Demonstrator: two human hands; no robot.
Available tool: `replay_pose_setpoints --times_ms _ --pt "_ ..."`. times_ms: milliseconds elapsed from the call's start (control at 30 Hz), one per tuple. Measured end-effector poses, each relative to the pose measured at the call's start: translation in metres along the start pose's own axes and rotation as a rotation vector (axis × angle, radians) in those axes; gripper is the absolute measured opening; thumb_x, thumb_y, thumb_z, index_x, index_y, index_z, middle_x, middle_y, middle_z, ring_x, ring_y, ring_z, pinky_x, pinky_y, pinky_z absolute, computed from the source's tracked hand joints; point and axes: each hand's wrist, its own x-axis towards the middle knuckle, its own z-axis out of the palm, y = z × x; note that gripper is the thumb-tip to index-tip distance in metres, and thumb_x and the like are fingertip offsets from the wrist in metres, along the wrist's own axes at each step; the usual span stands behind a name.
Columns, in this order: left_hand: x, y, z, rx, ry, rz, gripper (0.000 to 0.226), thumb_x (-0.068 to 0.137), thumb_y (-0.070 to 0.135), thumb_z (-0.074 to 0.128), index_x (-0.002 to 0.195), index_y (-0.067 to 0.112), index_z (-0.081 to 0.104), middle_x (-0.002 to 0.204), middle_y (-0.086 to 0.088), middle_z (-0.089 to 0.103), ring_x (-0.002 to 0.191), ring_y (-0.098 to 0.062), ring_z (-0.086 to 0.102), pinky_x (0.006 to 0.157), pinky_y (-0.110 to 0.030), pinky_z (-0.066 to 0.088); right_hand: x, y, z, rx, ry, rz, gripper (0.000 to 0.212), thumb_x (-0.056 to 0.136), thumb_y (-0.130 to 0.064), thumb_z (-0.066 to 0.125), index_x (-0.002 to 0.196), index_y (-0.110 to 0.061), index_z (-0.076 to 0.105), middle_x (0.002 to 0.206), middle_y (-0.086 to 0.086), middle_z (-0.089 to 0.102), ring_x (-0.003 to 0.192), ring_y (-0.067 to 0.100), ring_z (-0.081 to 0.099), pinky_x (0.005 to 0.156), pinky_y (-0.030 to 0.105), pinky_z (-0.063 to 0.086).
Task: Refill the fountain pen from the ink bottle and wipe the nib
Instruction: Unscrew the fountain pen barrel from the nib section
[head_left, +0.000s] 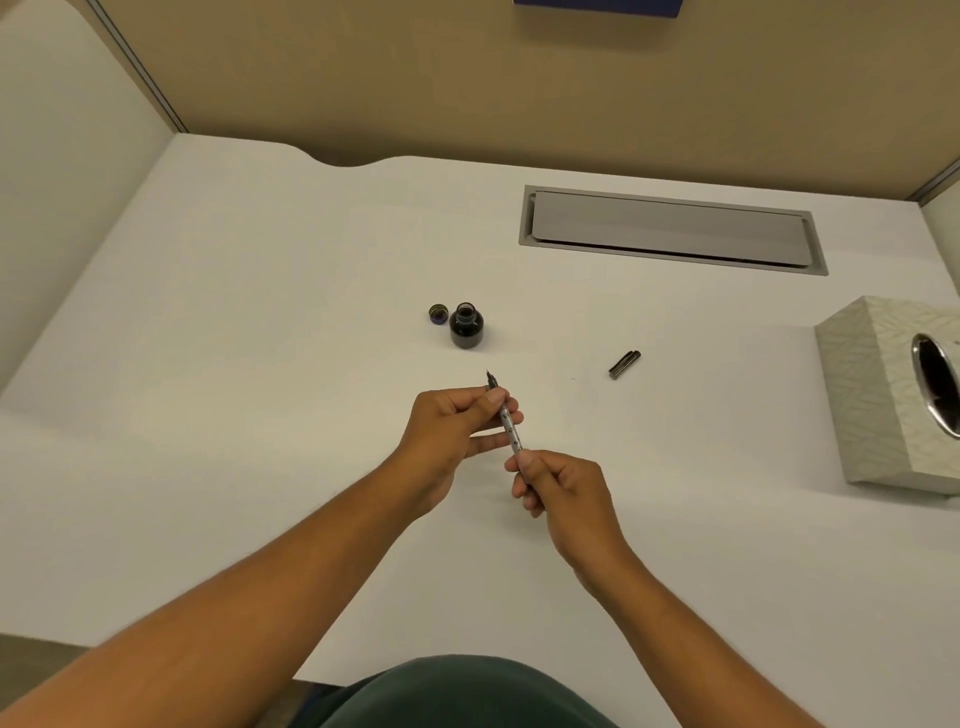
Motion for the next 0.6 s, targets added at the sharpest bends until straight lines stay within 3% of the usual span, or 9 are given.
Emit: replay_pose_setpoints --times_ms 100,200,267,400,533,600 --pt "-0.002 -0.001 0.001 -0.025 0.046 0.004 0.017 0.099 0.015 0.073 0.097 0.001 0.081 0.094 -0.01 0.081 0.103 -0.03 0.08 0.08 -0.036 0.066 0.0 0.0 -0.001 -0.092 0.115 -0.103 0.019 0.096 -0.031 0.073 0.079 -0.025 0.079 0.069 -0.002 0.073 0.059 0.007 0.059 0.06 0.021 0.049" --pt "-0.005 -0.003 0.0 -0.058 0.084 0.006 0.015 0.098 0.014 0.074 0.095 0.0 0.082 0.092 -0.009 0.08 0.102 -0.031 0.081 0.079 -0.035 0.066 -0.001 -0.002 -0.002 -0.089 0.201 -0.15 0.011 0.087 -0.035 0.083 0.079 -0.028 0.08 0.07 -0.007 0.074 0.059 0.002 0.06 0.058 0.013 0.048" --pt "-0.006 -0.002 -0.001 -0.068 0.089 0.01 0.016 0.098 0.013 0.073 0.096 0.0 0.082 0.092 -0.01 0.08 0.102 -0.031 0.08 0.081 -0.036 0.066 -0.001 -0.004 -0.003 -0.091 0.176 -0.111 0.016 0.092 -0.041 0.076 0.082 -0.028 0.078 0.074 -0.009 0.075 0.063 0.005 0.065 0.061 0.016 0.053" --pt "-0.008 0.0 -0.002 -0.07 0.075 0.018 0.018 0.099 0.013 0.072 0.101 -0.002 0.08 0.096 -0.01 0.08 0.104 -0.03 0.08 0.083 -0.036 0.065 -0.003 -0.011 -0.002 0.119 -0.035 0.107 0.046 0.108 -0.043 0.047 0.094 -0.012 0.078 0.078 0.009 0.078 0.062 0.012 0.066 0.06 0.023 0.055" --pt "-0.009 -0.001 -0.001 -0.106 0.072 0.003 0.019 0.099 0.013 0.072 0.106 -0.003 0.079 0.101 -0.013 0.081 0.107 -0.031 0.079 0.084 -0.036 0.066 -0.005 -0.011 -0.002 0.088 0.026 0.043 0.021 0.101 -0.026 0.066 0.09 -0.016 0.08 0.073 0.003 0.077 0.06 0.008 0.065 0.057 0.02 0.053" --pt "-0.008 0.0 0.0 -0.126 0.079 -0.008 0.018 0.098 0.012 0.072 0.106 -0.002 0.079 0.101 -0.013 0.081 0.106 -0.031 0.079 0.083 -0.036 0.066 -0.005 -0.011 -0.001 0.082 0.094 0.015 0.009 0.094 -0.027 0.076 0.088 -0.021 0.08 0.073 0.0 0.077 0.059 0.005 0.065 0.057 0.018 0.054"
